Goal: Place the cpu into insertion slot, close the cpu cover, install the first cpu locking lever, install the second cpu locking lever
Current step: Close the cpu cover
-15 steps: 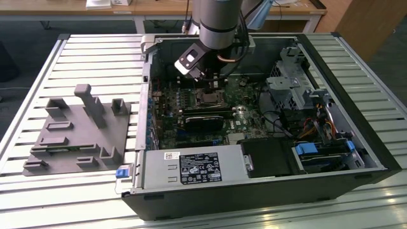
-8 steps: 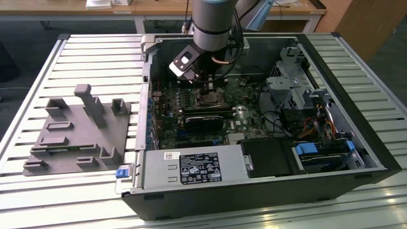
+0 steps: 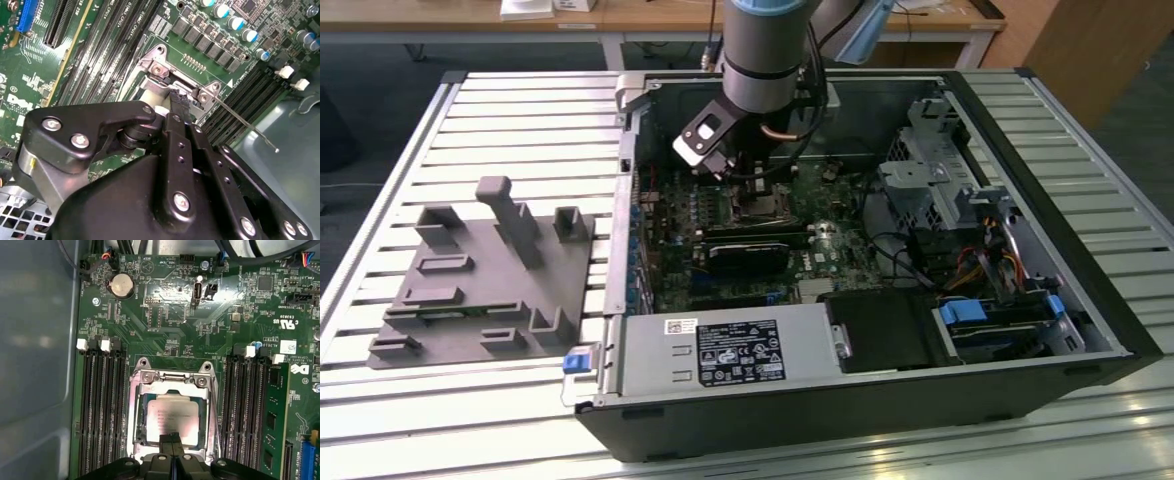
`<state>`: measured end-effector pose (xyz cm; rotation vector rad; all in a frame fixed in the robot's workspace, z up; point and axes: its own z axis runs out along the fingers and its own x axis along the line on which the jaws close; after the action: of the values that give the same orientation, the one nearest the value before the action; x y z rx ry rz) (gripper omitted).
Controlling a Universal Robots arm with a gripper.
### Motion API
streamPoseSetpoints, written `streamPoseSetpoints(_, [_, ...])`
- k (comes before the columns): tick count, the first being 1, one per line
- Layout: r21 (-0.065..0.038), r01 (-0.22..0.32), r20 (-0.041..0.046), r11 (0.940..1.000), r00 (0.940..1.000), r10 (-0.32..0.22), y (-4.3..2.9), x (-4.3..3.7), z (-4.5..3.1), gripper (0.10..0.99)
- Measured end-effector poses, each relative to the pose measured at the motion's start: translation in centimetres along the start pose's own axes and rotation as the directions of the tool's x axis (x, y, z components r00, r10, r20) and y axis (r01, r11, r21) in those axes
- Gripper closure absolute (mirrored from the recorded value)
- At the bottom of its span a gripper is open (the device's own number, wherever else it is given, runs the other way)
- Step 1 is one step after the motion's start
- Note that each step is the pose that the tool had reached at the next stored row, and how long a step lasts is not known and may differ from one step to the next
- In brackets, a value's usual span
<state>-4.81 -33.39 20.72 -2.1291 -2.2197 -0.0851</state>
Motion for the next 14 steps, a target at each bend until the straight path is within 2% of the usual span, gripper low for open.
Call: streamPoseSetpoints(14, [0.001,0.000,0.0004,1.0000,1.0000,0.000,-0.08,-0.08,0.84,0.980])
